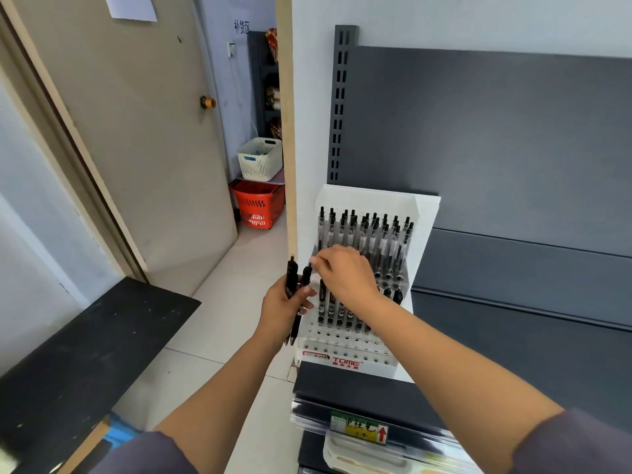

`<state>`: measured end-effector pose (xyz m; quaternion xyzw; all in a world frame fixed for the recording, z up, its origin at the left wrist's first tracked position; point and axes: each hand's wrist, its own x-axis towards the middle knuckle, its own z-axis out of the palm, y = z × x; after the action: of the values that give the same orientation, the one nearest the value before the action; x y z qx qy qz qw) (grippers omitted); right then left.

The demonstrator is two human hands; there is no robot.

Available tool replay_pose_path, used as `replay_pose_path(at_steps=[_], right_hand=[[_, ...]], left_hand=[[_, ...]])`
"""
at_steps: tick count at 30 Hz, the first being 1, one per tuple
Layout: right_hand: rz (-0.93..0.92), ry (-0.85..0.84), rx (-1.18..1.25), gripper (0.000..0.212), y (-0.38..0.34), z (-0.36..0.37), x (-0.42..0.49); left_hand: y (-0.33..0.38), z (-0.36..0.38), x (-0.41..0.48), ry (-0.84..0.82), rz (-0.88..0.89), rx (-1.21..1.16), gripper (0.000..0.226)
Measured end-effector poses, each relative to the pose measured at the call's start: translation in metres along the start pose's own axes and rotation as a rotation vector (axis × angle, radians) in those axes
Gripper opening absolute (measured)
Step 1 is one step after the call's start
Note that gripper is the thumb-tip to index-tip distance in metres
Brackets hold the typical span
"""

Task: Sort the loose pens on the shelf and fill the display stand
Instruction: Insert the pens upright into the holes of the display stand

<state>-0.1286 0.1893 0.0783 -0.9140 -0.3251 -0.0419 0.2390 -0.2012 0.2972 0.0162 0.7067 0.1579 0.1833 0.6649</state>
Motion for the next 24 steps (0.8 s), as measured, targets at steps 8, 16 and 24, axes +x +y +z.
replay_pose_path(at_steps=[8,16,24], right_hand=[[0.132,0.016,0.389,0.013,-0.007,-0.011,0.005],[-0.073,0.113,0.041,0.020,-0.013,-0.010,0.002],[-0.057,0.080,0.074,0.020,-0.013,-0.001,0.007]], left_hand=[[0.012,0.009,-0.004,0.024,0.100,0.029,0.019],[0.000,-0.011,0.004,0.159,0.015,0.158,0.006],[-0.010,-0.018,0.000,0.084,-0.016,0.108,0.025]])
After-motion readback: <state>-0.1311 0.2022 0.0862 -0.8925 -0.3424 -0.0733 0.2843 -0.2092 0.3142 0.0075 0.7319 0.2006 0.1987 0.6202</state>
